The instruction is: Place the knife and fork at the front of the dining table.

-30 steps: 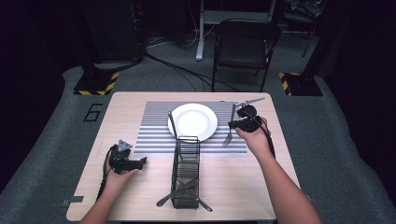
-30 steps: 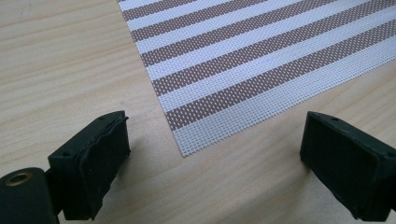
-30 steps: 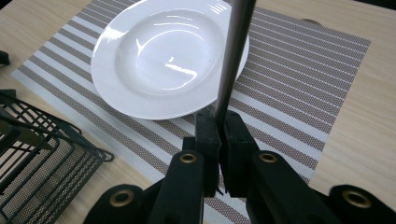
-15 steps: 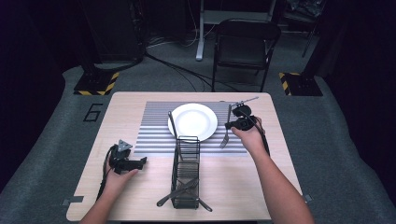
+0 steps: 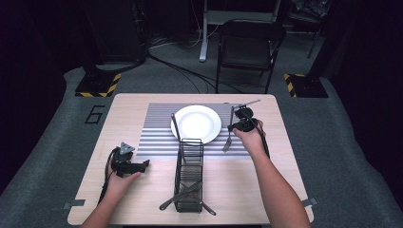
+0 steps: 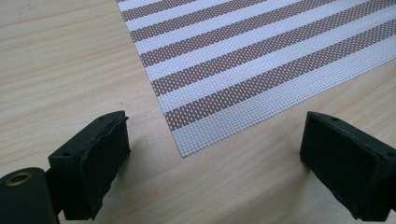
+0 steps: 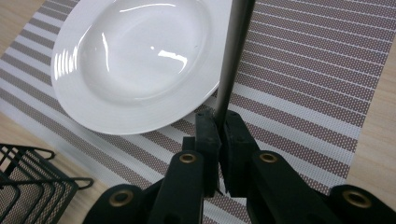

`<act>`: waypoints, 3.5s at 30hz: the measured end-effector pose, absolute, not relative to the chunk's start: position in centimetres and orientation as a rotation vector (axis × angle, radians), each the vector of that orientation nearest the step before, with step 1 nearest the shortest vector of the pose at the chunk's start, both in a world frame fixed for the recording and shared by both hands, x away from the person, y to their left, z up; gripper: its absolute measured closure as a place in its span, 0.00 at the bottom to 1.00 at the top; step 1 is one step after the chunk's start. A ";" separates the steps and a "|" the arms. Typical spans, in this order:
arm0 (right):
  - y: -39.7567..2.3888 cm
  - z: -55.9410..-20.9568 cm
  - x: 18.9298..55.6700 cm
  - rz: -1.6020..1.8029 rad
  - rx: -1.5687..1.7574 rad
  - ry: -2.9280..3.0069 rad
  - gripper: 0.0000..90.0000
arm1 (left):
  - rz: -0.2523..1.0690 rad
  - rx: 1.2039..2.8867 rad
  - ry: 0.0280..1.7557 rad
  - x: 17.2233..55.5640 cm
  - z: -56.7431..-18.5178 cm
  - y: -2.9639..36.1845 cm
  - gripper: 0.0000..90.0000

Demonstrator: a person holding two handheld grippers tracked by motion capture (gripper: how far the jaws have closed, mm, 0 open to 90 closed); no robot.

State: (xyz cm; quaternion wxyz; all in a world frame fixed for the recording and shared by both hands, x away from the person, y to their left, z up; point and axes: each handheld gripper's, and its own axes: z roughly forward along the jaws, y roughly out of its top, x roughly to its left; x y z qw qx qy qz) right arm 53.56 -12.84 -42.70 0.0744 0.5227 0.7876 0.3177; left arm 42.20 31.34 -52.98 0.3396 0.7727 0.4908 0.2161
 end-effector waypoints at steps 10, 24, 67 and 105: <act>-13.1 -44.1 54.8 0.968 1.659 2.266 0.94 | 0.561 2.011 1.274 42.2 -53.0 31.3 0.09; -12.9 -45.5 55.7 1.006 1.767 2.162 0.94 | 0.561 2.011 1.273 42.2 -53.0 31.3 0.10; -13.4 -49.4 57.9 1.070 2.064 1.975 0.94 | 0.557 2.000 1.274 42.1 -53.0 31.2 0.10; -14.1 -50.6 58.3 1.040 2.108 1.940 0.90 | 0.555 2.003 1.275 42.1 -53.0 31.3 0.10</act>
